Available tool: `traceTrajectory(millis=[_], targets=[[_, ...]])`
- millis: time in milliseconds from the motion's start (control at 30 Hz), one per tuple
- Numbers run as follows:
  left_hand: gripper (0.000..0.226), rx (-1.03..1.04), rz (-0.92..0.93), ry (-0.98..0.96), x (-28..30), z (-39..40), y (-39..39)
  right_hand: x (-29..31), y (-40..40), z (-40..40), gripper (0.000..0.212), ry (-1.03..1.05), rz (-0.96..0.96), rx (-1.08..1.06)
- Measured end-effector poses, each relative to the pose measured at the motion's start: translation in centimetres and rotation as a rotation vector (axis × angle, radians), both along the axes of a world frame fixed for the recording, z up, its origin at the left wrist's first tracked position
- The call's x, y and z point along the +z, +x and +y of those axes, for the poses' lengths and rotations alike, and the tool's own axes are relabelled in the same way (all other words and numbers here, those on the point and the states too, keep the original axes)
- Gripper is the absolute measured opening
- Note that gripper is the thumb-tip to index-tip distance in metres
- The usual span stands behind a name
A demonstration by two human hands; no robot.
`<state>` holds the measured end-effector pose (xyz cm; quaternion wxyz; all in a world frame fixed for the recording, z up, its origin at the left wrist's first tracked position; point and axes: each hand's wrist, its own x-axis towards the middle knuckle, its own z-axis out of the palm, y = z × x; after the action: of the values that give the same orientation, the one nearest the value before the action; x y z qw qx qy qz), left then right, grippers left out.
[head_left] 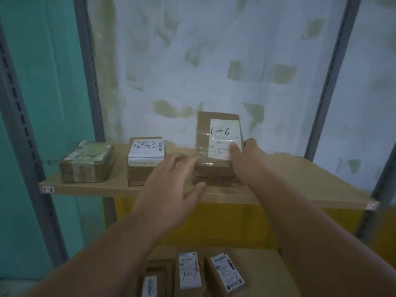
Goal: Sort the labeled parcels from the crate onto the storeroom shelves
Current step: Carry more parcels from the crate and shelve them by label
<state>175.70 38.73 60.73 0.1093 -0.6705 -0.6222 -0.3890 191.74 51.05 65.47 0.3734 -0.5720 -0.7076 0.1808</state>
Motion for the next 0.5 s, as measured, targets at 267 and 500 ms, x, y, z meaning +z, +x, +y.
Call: traceTrajectory(millis=[267,500], targets=[[0.039,0.176,-0.042,0.077,1.1,2.9,1.8,-0.9,2.3,1.2,0.059,0.130,-0.047,0.411],[0.028,0.358,0.001,0.017,2.7,4.7,2.4,0.3,2.3,4.3,0.058,0.230,-0.250,0.466]])
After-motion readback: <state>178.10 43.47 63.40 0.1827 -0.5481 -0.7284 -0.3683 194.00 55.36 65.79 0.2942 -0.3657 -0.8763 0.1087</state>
